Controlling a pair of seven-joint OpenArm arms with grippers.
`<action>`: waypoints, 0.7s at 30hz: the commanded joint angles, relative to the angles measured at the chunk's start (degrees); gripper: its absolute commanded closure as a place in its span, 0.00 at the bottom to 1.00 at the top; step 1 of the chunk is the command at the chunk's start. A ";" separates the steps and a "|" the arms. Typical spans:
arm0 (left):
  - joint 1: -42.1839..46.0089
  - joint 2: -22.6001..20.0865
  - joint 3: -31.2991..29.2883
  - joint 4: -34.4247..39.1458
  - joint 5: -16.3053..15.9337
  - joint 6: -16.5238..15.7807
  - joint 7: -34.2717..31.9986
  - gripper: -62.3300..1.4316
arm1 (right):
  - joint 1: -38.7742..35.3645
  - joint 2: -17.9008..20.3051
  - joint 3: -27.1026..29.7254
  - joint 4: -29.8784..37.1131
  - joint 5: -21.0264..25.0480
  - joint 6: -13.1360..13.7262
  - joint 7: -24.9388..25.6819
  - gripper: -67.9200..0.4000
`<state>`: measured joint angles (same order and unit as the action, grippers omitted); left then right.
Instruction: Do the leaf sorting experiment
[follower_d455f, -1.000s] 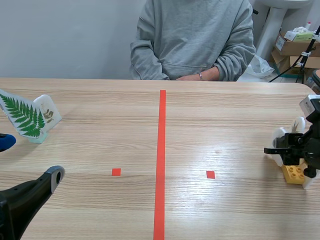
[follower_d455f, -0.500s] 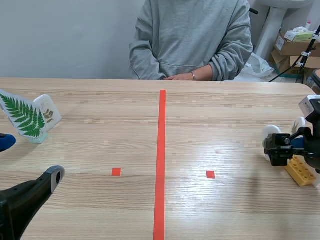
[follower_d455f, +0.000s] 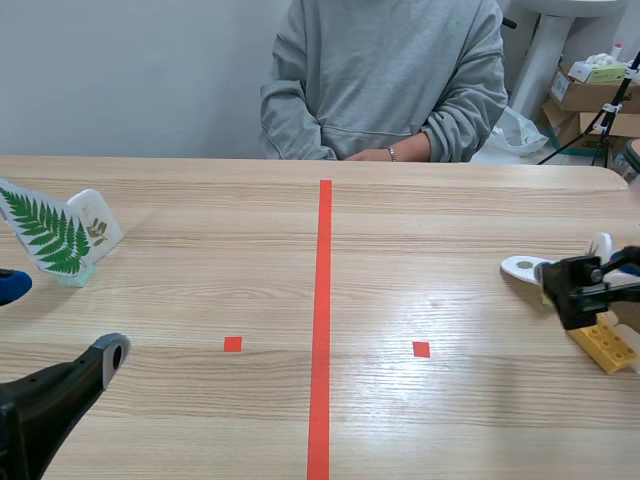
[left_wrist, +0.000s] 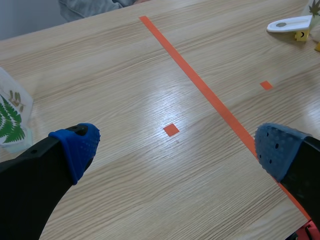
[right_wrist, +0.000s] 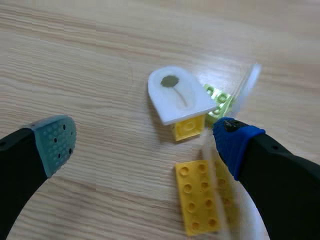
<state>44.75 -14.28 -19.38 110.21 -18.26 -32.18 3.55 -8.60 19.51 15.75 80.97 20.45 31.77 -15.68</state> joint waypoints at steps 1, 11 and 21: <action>-0.17 0.26 0.17 0.20 -0.63 -0.17 -0.76 0.00 | -2.60 2.19 1.73 4.87 0.90 2.29 0.76 0.17; -0.20 0.11 0.17 0.20 -0.63 -0.17 -1.20 0.00 | -21.05 4.50 5.57 25.05 9.99 10.95 1.90 0.10; -0.20 -1.05 0.17 0.20 -1.29 -0.63 -3.56 0.00 | -30.10 4.46 3.80 35.89 12.41 10.95 1.79 0.10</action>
<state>44.75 -14.94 -19.38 110.21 -18.72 -32.27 1.04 -38.81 23.35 20.27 116.90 31.73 42.39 -14.66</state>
